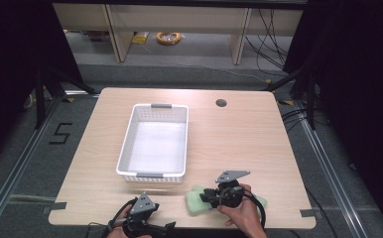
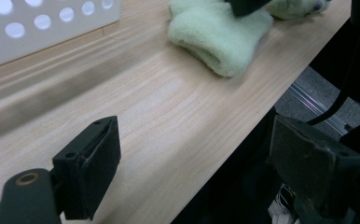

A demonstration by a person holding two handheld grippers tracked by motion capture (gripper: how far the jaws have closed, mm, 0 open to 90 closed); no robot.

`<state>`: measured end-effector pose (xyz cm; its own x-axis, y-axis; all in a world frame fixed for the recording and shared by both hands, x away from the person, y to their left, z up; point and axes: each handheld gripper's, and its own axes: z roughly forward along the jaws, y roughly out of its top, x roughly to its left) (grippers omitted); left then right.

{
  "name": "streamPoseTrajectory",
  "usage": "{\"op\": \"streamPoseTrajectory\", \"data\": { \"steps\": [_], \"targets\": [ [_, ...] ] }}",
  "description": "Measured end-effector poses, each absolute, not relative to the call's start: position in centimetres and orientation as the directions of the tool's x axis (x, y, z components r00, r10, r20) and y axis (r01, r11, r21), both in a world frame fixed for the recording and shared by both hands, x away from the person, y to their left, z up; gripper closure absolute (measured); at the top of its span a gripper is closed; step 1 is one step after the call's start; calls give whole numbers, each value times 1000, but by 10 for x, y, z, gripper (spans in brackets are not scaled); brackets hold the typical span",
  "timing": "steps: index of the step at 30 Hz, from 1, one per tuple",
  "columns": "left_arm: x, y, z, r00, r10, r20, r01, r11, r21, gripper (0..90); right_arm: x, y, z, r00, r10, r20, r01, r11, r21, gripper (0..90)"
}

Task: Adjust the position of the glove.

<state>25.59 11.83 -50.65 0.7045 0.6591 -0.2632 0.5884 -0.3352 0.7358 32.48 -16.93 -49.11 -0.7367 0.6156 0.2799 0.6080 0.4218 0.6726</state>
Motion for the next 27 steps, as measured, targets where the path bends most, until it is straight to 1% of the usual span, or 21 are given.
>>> {"op": "streamPoseTrajectory", "data": {
  "steps": [2, 3, 4, 6, 7, 8, 9, 10, 11, 12, 13, 14, 18, 21, 22, 24, 27],
  "targets": [
    [256, 119, -506, 712, 654, -254, 583, -351, 732, 161, 322, -170, -485, -729, 624, 280, 611, 410, 677, 683],
    [256, 119, -506, 713, 653, -254, 583, -352, 732, 161, 325, -177, -477, -753, 619, 224, 563, 429, 706, 641],
    [256, 119, -506, 712, 655, -253, 583, -350, 733, 161, 325, -185, -469, -769, 613, 180, 528, 451, 720, 639],
    [256, 118, -507, 704, 661, -261, 587, -333, 738, 161, 323, -200, -460, -748, 648, 144, 523, 442, 729, 646],
    [256, 118, -507, 704, 661, -261, 587, -333, 738, 161, 323, -200, -460, -748, 648, 144, 523, 442, 729, 646],
    [256, 118, -507, 698, 666, -265, 592, -326, 737, 161, 322, -215, -456, -733, 668, 129, 526, 437, 730, 651],
    [256, 118, -507, 698, 666, -265, 592, -326, 737, 161, 322, -215, -456, -733, 668, 129, 526, 437, 730, 651],
    [257, 120, -507, 708, 662, -246, 584, -354, 730, 161, 318, -228, -455, -705, 693, 151, 558, 410, 722, 656],
    [257, 120, -507, 708, 662, -246, 584, -354, 730, 161, 318, -228, -455, -705, 693, 151, 558, 410, 722, 656],
    [256, 119, -507, 710, 658, -253, 583, -347, 735, 161, 317, -240, -457, -697, 705, 132, 558, 417, 718, 657],
    [256, 119, -507, 710, 658, -253, 583, -347, 735, 161, 317, -240, -457, -697, 705, 132, 558, 417, 718, 657],
    [256, 117, -507, 701, 663, -263, 590, -331, 737, 161, 314, -248, -458, -681, 723, 117, 566, 418, 711, 662],
    [257, 120, -507, 709, 662, -245, 587, -360, 725, 161, 308, -261, -461, -679, 726, 106, 569, 430, 702, 666],
    [256, 118, -507, 701, 662, -263, 591, -334, 734, 161, 304, -266, -463, -666, 740, 91, 574, 431, 696, 668],
    [257, 118, -507, 703, 666, -250, 587, -345, 733, 161, 299, -270, -464, -645, 757, 104, 608, 425, 671, 672],
    [256, 117, -507, 701, 661, -266, 591, -331, 736, 161, 297, -275, -467, -630, 771, 99, 616, 417, 668, 672],
    [257, 119, -507, 712, 655, -253, 585, -355, 730, 161, 298, -281, -469, -643, 762, 72, 596, 439, 673, 672]
  ]
}}
